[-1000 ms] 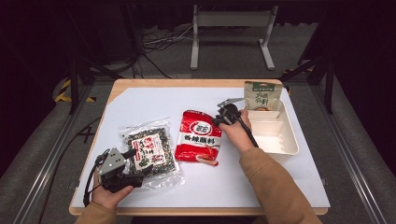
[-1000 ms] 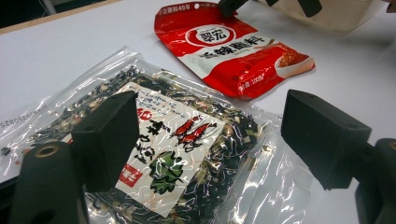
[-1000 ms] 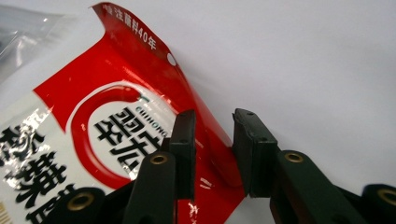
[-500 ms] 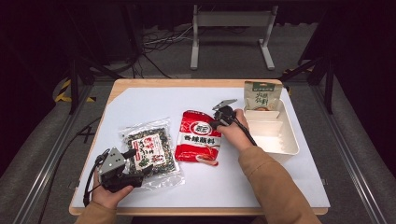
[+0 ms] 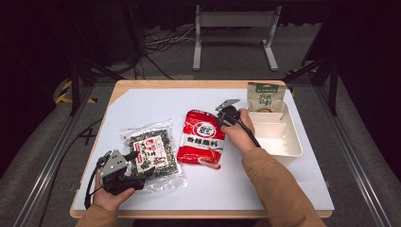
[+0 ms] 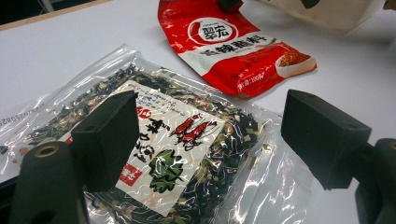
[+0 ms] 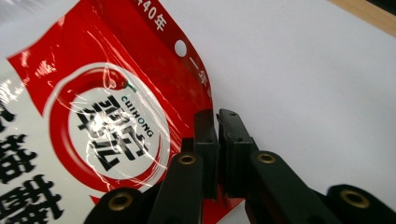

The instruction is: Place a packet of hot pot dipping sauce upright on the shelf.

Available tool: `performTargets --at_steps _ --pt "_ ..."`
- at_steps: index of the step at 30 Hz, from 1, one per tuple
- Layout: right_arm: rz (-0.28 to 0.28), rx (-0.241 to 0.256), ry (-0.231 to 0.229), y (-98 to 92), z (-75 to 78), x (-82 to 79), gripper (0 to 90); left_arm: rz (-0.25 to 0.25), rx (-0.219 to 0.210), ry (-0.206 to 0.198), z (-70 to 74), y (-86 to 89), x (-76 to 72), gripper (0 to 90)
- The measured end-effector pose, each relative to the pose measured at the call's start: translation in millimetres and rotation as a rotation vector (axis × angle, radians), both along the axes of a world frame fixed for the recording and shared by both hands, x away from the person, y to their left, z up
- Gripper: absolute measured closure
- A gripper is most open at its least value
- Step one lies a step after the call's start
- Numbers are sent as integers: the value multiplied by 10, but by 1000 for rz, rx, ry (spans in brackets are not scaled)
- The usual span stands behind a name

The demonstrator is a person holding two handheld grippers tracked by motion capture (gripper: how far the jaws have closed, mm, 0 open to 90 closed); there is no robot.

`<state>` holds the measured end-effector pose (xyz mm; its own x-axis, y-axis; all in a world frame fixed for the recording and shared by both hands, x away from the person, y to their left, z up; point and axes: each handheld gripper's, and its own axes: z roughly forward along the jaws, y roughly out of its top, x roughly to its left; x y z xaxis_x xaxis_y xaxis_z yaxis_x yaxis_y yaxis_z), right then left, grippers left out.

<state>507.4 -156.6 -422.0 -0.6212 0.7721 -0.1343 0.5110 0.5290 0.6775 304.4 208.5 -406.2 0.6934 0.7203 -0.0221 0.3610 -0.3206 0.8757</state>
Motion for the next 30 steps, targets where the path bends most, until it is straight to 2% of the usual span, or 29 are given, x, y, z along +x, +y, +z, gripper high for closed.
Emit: performTargets --at_steps 2,4,9,10,14,18,23,24,26,30 --pt "8 30 -12 -17 76 -32 882 0 2 -2 2 0 -1 199" --pt "14 59 4 -35 150 -65 888 1 1 0 2 -2 -1 199" --pt "42 83 23 -60 338 -159 892 6 -1 4 2 -9 -7 199" --pt "42 83 23 -60 338 -159 892 6 -1 4 2 -9 -7 199" --pt "54 122 41 -86 510 -238 895 5 3 -1 3 -5 -3 199" --pt "70 145 33 -111 684 -329 897 6 -1 0 1 -5 -3 199" --pt "110 161 1 -141 921 -475 899 7 -4 -1 3 -5 -5 199" --pt "110 161 1 -141 921 -475 899 7 -4 -1 3 -5 -5 199" --pt "129 190 -6 -183 1066 -561 900 8 -1 -4 3 -8 -5 199" --pt "152 208 -24 -210 1204 -651 900 10 1 -2 4 -11 -6 199"
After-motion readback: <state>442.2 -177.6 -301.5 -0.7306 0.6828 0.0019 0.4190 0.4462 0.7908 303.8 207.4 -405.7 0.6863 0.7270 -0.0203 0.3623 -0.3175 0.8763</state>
